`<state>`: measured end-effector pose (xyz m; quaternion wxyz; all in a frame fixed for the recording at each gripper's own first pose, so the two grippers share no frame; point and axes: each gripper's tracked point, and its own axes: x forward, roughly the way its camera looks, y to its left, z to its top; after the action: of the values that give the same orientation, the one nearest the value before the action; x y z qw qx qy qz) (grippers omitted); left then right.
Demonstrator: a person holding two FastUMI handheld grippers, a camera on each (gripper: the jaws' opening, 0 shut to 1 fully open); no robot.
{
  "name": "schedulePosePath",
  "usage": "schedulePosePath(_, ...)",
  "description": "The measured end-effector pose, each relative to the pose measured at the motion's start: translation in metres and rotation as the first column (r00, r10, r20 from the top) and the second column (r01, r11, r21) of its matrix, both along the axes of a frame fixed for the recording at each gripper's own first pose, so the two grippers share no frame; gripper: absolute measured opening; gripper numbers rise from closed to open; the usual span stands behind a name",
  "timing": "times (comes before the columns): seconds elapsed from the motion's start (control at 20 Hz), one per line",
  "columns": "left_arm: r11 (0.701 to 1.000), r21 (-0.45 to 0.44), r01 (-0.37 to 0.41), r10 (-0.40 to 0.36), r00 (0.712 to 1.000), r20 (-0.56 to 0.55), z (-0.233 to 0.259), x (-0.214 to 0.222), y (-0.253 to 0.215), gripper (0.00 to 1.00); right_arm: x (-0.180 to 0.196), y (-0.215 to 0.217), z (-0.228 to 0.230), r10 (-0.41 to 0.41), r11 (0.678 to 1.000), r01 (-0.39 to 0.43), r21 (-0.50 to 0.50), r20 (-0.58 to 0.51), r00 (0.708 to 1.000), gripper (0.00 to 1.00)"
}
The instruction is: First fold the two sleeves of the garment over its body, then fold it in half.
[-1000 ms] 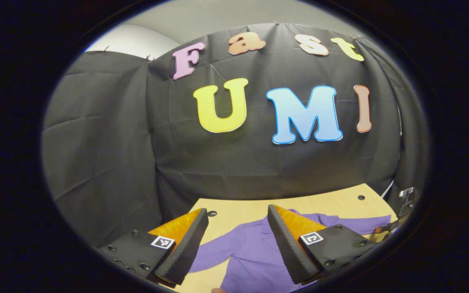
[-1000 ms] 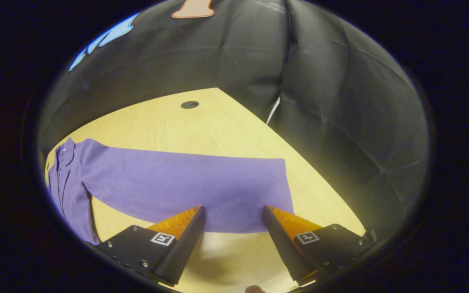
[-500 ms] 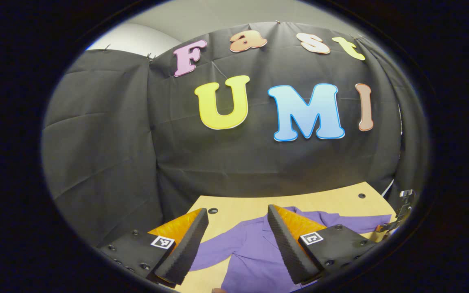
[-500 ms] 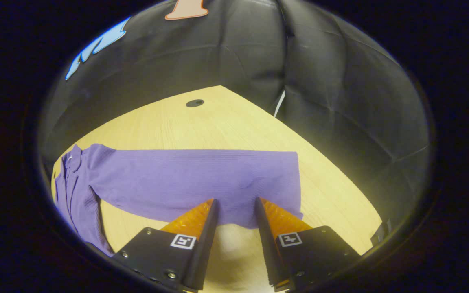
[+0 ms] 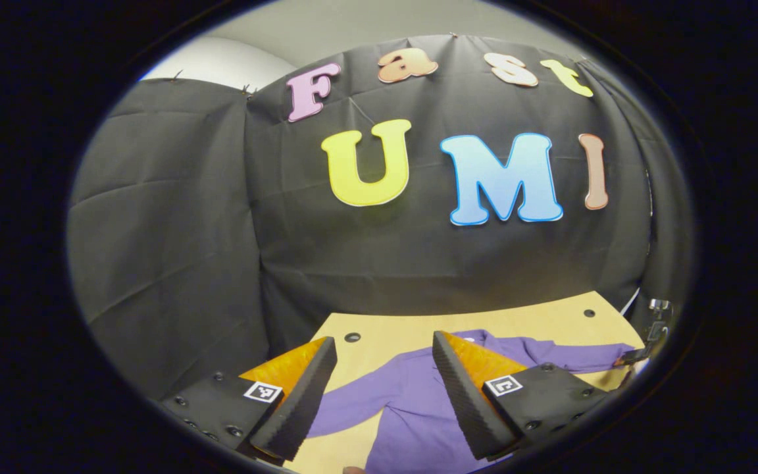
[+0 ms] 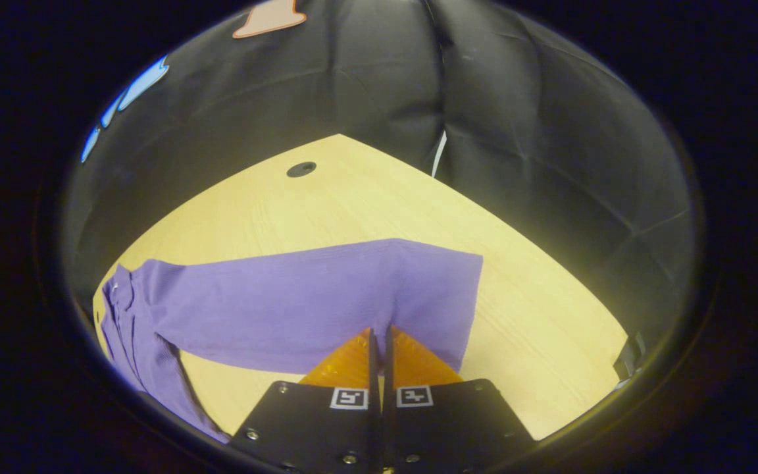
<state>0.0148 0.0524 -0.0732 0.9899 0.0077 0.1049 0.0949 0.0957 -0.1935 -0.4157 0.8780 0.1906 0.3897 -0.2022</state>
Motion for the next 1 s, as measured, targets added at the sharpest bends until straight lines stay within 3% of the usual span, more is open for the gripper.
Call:
schedulePosePath(0.05, 1.0, 0.0, 0.0, 0.0, 1.0, 0.0, 0.0, -0.002, 0.002, 1.0, 0.004, 0.005, 0.007, -0.003, 1.0, 0.003, 0.011, 0.02, 1.0, 0.01)
schedulePosePath(0.2, 1.0, -0.004, -0.001, 0.001, 1.0, 0.004, 0.001, -0.003, 0.011, 0.96, 0.017, 0.029, 0.032, 0.02, 0.999, -0.024, 0.038, 0.085, 0.996, 0.01)
schedulePosePath(0.4, 1.0, -0.013, -0.004, 0.004, 1.0, 0.012, 0.0, -0.007, 0.025, 1.0, 0.037, 0.079, 0.071, 0.101, 0.993, -0.108, 0.039, 0.16, 0.982, 0.0)
schedulePosePath(0.6, 0.999, -0.027, -0.02, 0.02, 1.0, 0.016, -0.002, -0.013, 0.049, 0.96, 0.054, 0.146, 0.104, 0.219, 0.973, -0.229, 0.021, 0.217, 0.951, 0.01)
schedulePosePath(1.0, 0.996, -0.039, -0.078, 0.079, 0.997, 0.009, -0.012, -0.038, 0.115, 1.0, 0.058, 0.282, 0.132, 0.378, 0.913, -0.405, 0.047, 0.27, 0.885, 0.01)
